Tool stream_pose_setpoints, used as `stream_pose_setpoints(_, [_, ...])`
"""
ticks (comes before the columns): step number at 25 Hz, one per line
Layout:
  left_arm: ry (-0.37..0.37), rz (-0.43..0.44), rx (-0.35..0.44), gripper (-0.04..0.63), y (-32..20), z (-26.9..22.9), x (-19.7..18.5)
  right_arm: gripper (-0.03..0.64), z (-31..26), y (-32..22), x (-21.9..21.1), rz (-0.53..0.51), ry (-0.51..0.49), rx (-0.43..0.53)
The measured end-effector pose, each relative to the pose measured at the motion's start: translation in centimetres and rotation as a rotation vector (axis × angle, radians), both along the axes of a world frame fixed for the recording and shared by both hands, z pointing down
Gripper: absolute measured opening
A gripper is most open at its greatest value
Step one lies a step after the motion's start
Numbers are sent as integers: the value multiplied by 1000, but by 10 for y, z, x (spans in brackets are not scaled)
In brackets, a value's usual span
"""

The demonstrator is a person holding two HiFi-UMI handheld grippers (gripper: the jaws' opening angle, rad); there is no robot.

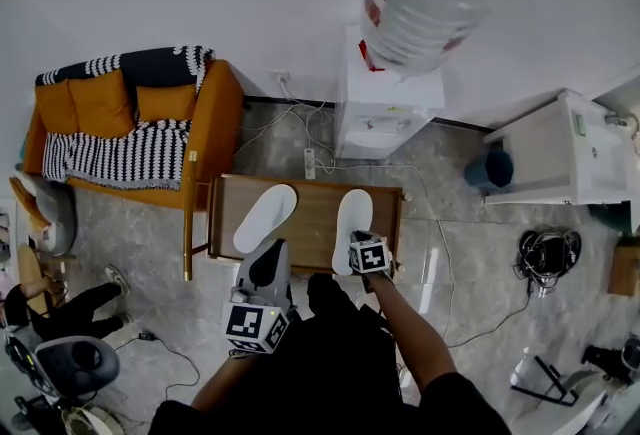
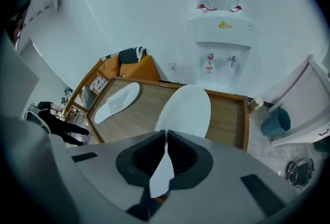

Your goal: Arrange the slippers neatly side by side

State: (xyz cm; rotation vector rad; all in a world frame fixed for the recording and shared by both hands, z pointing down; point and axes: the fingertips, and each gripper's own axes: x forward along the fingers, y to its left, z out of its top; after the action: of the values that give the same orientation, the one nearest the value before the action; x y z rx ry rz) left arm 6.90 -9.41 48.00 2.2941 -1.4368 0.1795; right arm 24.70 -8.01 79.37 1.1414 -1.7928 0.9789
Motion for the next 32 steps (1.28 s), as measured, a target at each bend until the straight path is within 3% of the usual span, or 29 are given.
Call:
stream_pose_setpoints(4, [-8,3,-13,17,1,2,1,24,5,-4,5,-26,22,18])
stream_pose_setpoints(8, [-20,14,-15,17,2,3,-1,25,19,4,12,0,32,-26])
stream_pose_setpoints(15, [-17,25,-13,17,-2,4,-14,27,25,6,11,27,30,-9])
stream_pose_setpoints(18, [-8,31,-13,17,-2,6,-20,86,23,7,9,61,31,0])
stream_pose_setpoints(23, [8,36,-8,17,-4,5,-33,100,0,-2,4,152,-5,72])
stream_pose_setpoints(32, [36,35,16,17,-10,-2,-66,100,-58,-23,-32,217,-57,218])
